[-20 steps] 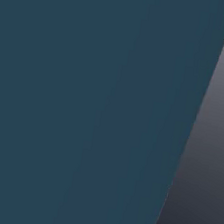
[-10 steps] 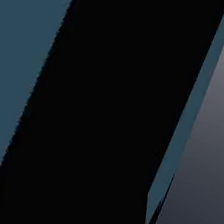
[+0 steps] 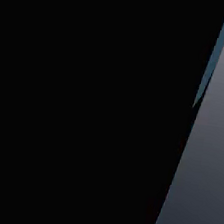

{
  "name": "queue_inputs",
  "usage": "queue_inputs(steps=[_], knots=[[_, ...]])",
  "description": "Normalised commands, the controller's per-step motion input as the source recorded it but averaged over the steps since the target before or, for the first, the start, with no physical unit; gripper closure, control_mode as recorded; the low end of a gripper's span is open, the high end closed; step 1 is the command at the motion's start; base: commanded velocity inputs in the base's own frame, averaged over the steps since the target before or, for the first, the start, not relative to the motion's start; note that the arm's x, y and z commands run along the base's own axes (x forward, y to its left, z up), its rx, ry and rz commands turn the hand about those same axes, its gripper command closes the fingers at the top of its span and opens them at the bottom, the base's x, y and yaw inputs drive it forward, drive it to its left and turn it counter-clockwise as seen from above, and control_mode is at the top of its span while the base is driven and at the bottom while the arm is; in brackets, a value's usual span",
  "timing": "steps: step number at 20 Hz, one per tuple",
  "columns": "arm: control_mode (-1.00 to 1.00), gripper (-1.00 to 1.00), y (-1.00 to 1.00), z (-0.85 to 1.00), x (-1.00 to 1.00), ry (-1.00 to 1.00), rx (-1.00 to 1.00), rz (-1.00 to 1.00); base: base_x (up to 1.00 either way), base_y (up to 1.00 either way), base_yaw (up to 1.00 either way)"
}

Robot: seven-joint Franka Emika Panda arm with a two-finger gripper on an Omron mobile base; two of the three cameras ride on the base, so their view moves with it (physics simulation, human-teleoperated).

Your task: Pick the carrot from the counter and place it in the microwave. Then turn on the microwave.

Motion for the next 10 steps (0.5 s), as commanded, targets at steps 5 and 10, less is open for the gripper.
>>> queue_inputs(steps=[5, 10], knots=[[-1.00, -1.00, -0.08, 0.17, -0.28, 0.00, 0.00, 0.00, 0.00, 0.00, 0.00], [-1.00, -1.00, -0.07, 0.17, -0.33, 0.00, 0.00, 0.00, 0.00, 0.00, 0.00]])
